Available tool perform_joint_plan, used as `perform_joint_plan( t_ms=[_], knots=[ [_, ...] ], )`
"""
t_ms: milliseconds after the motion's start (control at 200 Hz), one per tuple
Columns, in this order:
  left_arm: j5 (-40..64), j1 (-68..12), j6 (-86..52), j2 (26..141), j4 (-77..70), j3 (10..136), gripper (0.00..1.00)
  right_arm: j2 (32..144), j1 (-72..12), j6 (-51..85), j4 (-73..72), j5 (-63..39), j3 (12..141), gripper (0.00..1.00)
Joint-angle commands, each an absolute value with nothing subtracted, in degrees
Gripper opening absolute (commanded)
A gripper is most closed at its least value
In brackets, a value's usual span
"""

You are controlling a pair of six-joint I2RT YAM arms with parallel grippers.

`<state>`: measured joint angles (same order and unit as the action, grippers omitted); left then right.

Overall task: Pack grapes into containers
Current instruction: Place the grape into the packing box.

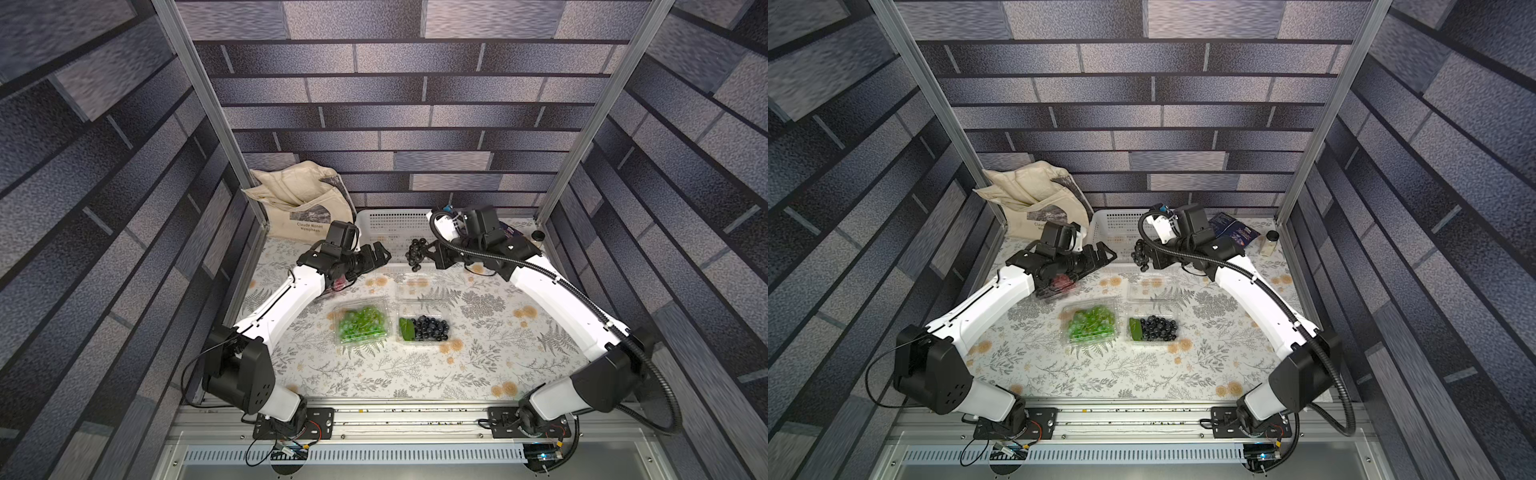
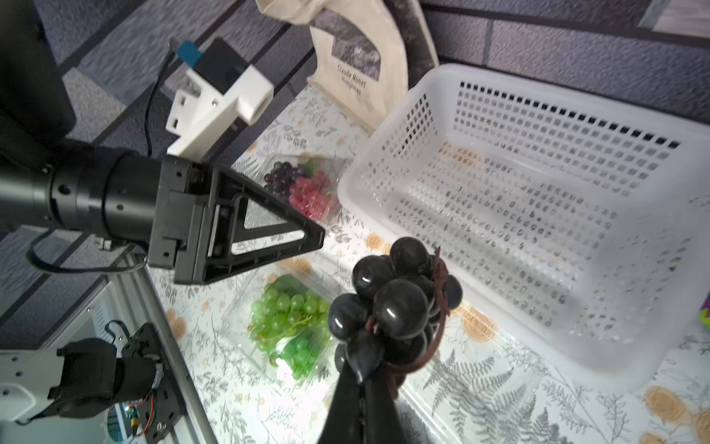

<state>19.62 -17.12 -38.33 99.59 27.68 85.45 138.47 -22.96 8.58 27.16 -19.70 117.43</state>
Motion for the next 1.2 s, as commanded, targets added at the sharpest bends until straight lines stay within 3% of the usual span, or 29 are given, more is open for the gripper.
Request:
perform_joint_plan(
  t_ms=[0,265,381,451,651,796,1197],
  knots=[
    [20.73,-16.7,-37.8,99.74,27.54,85.21,0.97,140.26,-22.73,7.63,29.73,-21.26,119.18,0.48],
    [20.94,-16.63,-38.11,99.78,27.17,84.81,0.97,141.59,-22.76,7.73,30.34,-21.27,120.71,0.4],
    [21.08,-16.67,-38.08,99.87,26.99,84.73,0.97,141.76,-22.76,7.59,30.65,-21.53,120.83,0.56],
    [21.1,-16.63,-38.21,99.91,26.89,84.56,0.97,141.85,-22.71,7.49,30.85,-21.6,120.83,0.57],
    [21.27,-16.5,-38.32,99.7,26.54,84.03,0.97,141.92,-22.74,7.65,30.62,-21.59,120.65,0.34],
    [21.28,-16.43,-38.32,99.49,26.52,83.72,0.97,141.22,-22.72,8.02,29.73,-21.74,120.14,0.0],
    [22.06,-16.7,-38.65,97.97,25.16,83.07,0.96,127.53,-22.76,6.95,23.51,-20.57,112.48,0.0]
  ],
)
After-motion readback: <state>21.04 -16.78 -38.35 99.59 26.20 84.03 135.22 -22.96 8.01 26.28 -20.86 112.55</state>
